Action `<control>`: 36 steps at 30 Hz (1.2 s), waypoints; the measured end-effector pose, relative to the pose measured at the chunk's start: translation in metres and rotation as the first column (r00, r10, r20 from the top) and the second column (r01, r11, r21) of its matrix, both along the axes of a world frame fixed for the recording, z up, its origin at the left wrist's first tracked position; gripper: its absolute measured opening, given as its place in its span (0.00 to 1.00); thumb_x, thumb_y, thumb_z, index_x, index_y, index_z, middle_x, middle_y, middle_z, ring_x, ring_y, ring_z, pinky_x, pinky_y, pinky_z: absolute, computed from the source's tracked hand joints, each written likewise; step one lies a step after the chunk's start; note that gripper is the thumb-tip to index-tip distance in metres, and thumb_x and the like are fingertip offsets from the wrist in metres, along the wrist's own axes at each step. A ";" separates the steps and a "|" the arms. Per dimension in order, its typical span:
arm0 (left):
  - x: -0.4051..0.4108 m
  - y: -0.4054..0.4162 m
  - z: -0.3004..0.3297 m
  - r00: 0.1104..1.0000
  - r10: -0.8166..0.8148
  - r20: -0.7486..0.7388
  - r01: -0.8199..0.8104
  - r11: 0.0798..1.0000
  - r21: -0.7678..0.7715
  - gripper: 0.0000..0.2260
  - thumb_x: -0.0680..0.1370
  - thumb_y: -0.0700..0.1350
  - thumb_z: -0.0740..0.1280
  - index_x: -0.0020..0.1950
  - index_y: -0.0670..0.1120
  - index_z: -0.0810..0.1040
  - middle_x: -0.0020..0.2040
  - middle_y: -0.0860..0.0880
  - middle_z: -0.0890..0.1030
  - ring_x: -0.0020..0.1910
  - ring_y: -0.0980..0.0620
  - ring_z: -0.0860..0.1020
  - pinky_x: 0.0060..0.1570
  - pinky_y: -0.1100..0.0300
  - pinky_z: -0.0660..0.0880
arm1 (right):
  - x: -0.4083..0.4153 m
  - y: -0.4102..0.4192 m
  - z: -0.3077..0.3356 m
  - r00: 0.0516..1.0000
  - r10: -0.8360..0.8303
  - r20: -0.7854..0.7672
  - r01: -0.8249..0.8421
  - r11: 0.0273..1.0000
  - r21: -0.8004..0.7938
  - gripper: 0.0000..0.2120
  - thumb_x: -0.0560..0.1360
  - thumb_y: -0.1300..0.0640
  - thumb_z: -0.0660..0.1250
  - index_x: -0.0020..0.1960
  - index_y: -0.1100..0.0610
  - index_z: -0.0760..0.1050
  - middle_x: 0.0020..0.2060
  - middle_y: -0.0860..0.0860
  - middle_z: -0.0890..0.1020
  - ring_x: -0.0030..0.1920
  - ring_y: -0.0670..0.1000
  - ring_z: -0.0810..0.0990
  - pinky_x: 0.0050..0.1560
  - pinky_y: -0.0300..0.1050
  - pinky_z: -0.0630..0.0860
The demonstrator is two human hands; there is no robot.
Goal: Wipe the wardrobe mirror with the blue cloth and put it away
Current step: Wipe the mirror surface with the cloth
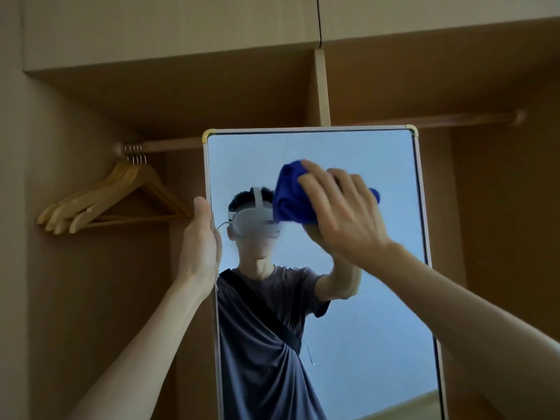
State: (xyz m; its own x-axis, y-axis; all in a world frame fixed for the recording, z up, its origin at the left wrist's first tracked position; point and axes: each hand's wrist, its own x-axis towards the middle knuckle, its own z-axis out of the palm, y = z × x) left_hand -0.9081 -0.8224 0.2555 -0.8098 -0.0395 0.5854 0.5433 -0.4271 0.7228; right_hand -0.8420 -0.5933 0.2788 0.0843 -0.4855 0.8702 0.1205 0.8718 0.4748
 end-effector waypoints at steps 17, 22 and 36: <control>0.026 0.003 0.003 0.997 -0.075 -0.026 0.073 0.996 -0.057 0.27 0.84 0.61 0.50 0.62 0.43 0.79 0.59 0.40 0.83 0.58 0.45 0.82 0.55 0.51 0.80 | -0.016 -0.072 -0.017 0.994 0.108 0.009 -0.108 0.981 0.164 0.23 0.80 0.62 0.65 0.74 0.59 0.72 0.71 0.58 0.76 0.60 0.61 0.79 0.59 0.56 0.74; 0.019 -0.001 0.001 0.997 -0.080 -0.013 0.078 0.993 -0.088 0.33 0.80 0.66 0.52 0.75 0.43 0.67 0.76 0.42 0.67 0.74 0.44 0.67 0.72 0.46 0.65 | -0.014 -0.052 0.004 0.992 0.123 0.007 -0.120 0.958 0.260 0.19 0.84 0.63 0.60 0.74 0.58 0.73 0.70 0.56 0.77 0.59 0.60 0.80 0.56 0.54 0.76; 0.017 -0.012 -0.028 0.988 -0.147 0.051 0.153 0.978 -0.144 0.29 0.81 0.67 0.50 0.74 0.52 0.70 0.71 0.52 0.75 0.72 0.52 0.71 0.74 0.46 0.61 | -0.030 -0.129 0.052 0.973 0.228 0.021 -0.226 0.972 -0.063 0.30 0.78 0.58 0.65 0.79 0.57 0.65 0.73 0.54 0.75 0.64 0.58 0.77 0.60 0.53 0.72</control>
